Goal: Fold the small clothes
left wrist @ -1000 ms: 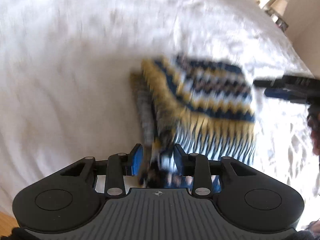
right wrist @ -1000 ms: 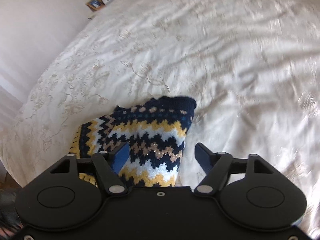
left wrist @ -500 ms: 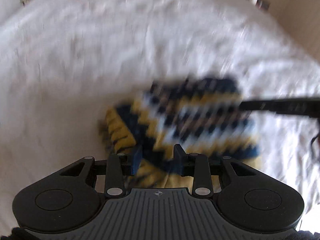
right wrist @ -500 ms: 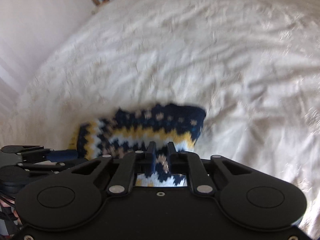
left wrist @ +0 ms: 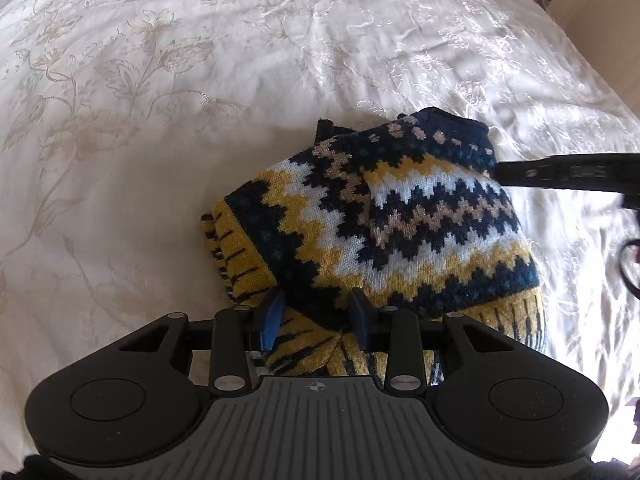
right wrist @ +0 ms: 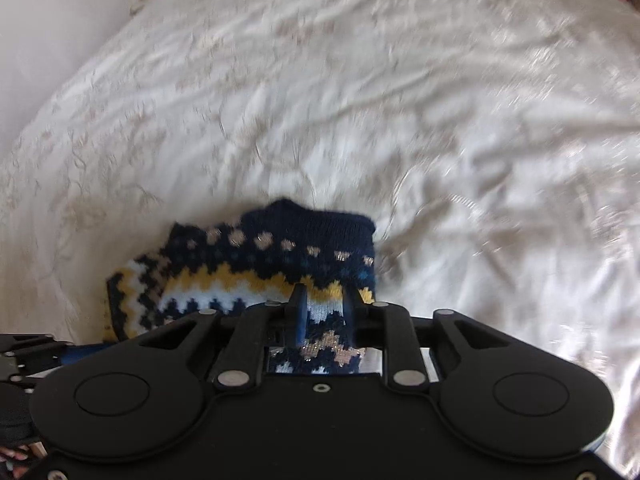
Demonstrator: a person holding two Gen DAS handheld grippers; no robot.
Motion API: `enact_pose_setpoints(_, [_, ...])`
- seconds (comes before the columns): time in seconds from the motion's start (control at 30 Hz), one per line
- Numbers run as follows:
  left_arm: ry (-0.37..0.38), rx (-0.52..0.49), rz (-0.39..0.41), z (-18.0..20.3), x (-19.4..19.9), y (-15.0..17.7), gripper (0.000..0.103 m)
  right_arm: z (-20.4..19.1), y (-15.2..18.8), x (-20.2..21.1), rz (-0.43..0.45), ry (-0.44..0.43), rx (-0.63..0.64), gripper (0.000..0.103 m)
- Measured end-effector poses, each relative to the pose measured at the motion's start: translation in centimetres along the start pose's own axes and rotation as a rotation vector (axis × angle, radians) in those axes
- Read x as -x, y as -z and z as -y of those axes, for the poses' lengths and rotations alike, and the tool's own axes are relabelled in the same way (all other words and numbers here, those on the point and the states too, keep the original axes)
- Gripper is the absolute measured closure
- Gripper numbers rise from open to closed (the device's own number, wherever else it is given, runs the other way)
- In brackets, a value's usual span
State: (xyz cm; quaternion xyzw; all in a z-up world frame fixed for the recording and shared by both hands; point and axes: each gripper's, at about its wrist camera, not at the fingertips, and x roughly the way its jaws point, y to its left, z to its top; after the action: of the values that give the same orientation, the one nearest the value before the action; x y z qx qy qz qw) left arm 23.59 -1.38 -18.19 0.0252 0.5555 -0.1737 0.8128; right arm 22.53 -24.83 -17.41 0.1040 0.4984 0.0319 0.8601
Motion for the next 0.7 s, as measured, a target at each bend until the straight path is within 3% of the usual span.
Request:
enact_pose_setpoints(0.1, [-0.001, -0.003, -0.003, 0.2, -0.2, -0.1, 0.068, -0.7, 1.2, 1.9, 0.037, 0.026, 0.008, 0.06])
enact_pose_setpoints(0.2, [0.0, -0.006, -0.001, 0.1, -0.2, 0.0, 0.068, -2.0, 3.1, 2.3, 0.023, 0.056, 0.039, 0.06])
enact_pose_setpoints(0.3, [0.001, -0.017, 0.002, 0.2, -0.4, 0.0, 0.068, -2.6, 4.5, 0.6, -0.047, 0.07, 0.035, 0.06])
enact_pose_setpoints(0.53, [0.001, -0.046, 0.019, 0.3, -0.5, 0.2, 0.067, -2.5, 5.0, -2.2, -0.073, 0.133, 0.033, 0.048])
enact_pose_setpoints(0.63, [0.008, -0.059, 0.029, 0.3, -0.5, 0.4, 0.06, -2.1, 5.1, -2.4, -0.067, 0.158, 0.015, 0.033])
enact_pose_setpoints(0.7, [0.019, -0.067, 0.034, 0.3, -0.4, 0.5, 0.054, -1.4, 5.2, -2.3, -0.066, 0.18, -0.014, 0.015])
